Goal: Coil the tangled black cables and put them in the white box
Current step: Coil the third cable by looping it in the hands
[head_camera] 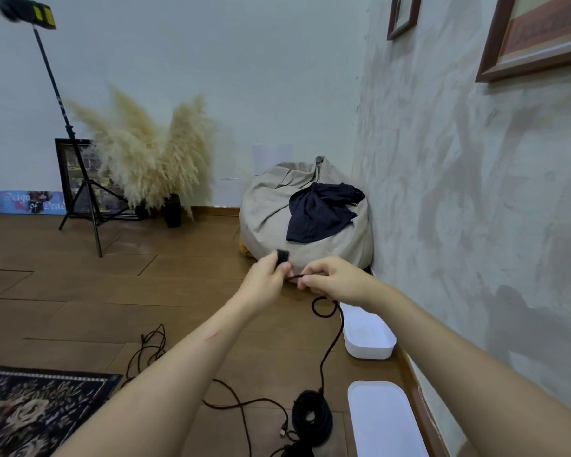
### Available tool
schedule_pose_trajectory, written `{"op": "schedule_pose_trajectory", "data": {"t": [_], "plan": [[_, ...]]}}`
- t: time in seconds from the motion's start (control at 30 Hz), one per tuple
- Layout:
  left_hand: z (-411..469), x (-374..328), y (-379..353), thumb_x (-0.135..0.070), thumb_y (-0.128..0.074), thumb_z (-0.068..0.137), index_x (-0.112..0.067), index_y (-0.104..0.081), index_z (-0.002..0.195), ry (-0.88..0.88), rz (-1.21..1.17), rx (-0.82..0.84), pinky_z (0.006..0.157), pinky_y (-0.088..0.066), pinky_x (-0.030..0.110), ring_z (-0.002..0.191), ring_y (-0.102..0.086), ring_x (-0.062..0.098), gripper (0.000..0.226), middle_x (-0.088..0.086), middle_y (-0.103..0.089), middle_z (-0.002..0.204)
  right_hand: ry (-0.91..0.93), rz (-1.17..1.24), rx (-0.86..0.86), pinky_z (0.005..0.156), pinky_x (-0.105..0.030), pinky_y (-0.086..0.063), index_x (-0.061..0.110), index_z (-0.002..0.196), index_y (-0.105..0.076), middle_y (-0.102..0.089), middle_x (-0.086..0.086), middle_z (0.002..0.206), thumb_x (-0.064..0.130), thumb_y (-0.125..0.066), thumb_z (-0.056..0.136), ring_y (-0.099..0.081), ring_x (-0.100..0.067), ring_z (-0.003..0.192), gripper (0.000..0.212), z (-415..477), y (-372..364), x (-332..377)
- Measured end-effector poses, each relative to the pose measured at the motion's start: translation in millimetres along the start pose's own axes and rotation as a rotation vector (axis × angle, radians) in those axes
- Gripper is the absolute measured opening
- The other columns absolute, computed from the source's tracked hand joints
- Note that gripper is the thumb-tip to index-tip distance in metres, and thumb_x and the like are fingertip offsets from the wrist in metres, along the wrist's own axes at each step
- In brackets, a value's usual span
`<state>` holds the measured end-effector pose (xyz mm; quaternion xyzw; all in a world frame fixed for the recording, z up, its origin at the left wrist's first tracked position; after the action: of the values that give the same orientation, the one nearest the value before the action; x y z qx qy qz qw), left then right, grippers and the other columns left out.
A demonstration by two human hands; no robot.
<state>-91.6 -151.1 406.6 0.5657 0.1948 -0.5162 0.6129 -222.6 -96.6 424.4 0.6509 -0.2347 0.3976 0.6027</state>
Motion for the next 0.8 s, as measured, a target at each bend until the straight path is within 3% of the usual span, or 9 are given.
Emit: {"op": "schedule_pose_trajectory", "data": {"t": [0.07,0.17,0.23,0.3,0.37,0.5,0.67,0.8], "plan": [[-6.5,5.2,-22.7,-0.020,-0.045,0.108,-0.015,-0.064,0.099,0.024,-0.002,0.178,0.100,-0.052,0.047,0.094,-0.065,0.019,0.021,-0.003,-0.069,0.090,0.056,-0.093,-0.011,0.065,-0.013,-0.042,0.010,0.096,-0.076,-0.068,0.018,0.067,0.016,-0.055,0.102,-0.056,0.003,0.063,0.022,-0.6,6.6,3.9],[-15.3,5.8,-40.8,-0.026,-0.041,0.109,-0.015,-0.064,0.097,0.084,-0.226,0.303,0.106,-0.047,0.054,0.085,-0.061,0.014,0.029,-0.006,-0.064,0.079,0.101,-0.182,-0.071,0.089,-0.039,-0.053,0.018,0.091,-0.076,-0.075,0.006,0.087,0.019,-0.056,0.101,-0.067,-0.013,0.090,0.022,2.0,19.4,-1.5],[-20.2,-1.0,-44.4,-0.031,-0.041,0.110,-0.012,-0.065,0.101,0.127,-0.358,0.364,0.105,-0.049,0.049,0.083,-0.062,0.013,0.032,-0.003,-0.062,0.080,0.113,-0.192,-0.104,0.088,-0.037,-0.053,0.021,0.089,-0.076,-0.074,0.008,0.084,0.020,-0.057,0.101,-0.067,-0.012,0.090,0.022,2.7,25.4,-3.3],[-26.3,-9.5,-44.7,-0.035,-0.043,0.109,-0.011,-0.063,0.103,0.110,-0.373,0.399,0.100,-0.052,0.039,0.083,-0.063,0.009,0.032,0.000,-0.060,0.084,0.120,-0.161,-0.145,0.079,-0.025,-0.049,0.027,0.086,-0.075,-0.072,0.014,0.080,0.021,-0.061,0.099,-0.065,-0.003,0.083,0.020,2.6,28.8,-1.5],[-29.3,-14.6,-42.3,-0.030,-0.040,0.111,-0.011,-0.061,0.100,0.039,-0.230,0.375,0.095,-0.053,0.035,0.079,-0.060,0.006,0.030,0.001,-0.056,0.085,0.132,-0.141,-0.179,0.072,-0.017,-0.045,0.032,0.081,-0.074,-0.072,0.015,0.077,0.023,-0.066,0.096,-0.063,0.000,0.079,0.019,3.4,29.4,2.7],[-27.9,-7.1,-37.3,-0.029,-0.036,0.111,-0.014,-0.061,0.090,-0.005,-0.046,0.247,0.094,-0.056,0.047,0.072,-0.061,0.006,0.036,-0.005,-0.057,0.076,0.108,-0.144,-0.208,0.066,-0.013,-0.041,0.036,0.076,-0.072,-0.071,0.016,0.074,0.028,-0.072,0.092,-0.061,0.003,0.075,0.018,10.5,25.6,0.0],[-23.3,9.8,-18.4,-0.034,-0.036,0.110,-0.018,-0.060,0.085,0.078,0.032,0.042,0.090,-0.055,0.050,0.075,-0.060,0.013,0.038,-0.007,-0.059,0.072,0.048,-0.110,-0.199,0.063,-0.019,-0.037,0.023,0.090,-0.067,-0.059,0.007,0.077,0.024,-0.070,0.094,-0.050,-0.004,0.069,0.005,21.6,12.2,-5.3],[-21.6,20.5,-5.7,-0.032,-0.036,0.110,-0.014,-0.061,0.087,0.133,0.036,-0.059,0.080,-0.050,0.041,0.084,-0.063,0.023,0.038,-0.006,-0.060,0.073,0.023,-0.163,-0.146,0.064,-0.026,-0.035,0.022,0.097,-0.067,-0.054,0.001,0.079,0.024,-0.066,0.097,-0.045,-0.009,0.069,0.002,23.7,0.4,-7.1]]}}
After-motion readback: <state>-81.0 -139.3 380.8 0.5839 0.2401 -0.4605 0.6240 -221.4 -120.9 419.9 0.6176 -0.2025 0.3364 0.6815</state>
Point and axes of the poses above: each hand's wrist, its own z-axis towards the middle knuckle, its own y-axis out of the back of the hand, x = y × z, the point moved 8 cm from there along z, towards the middle knuckle
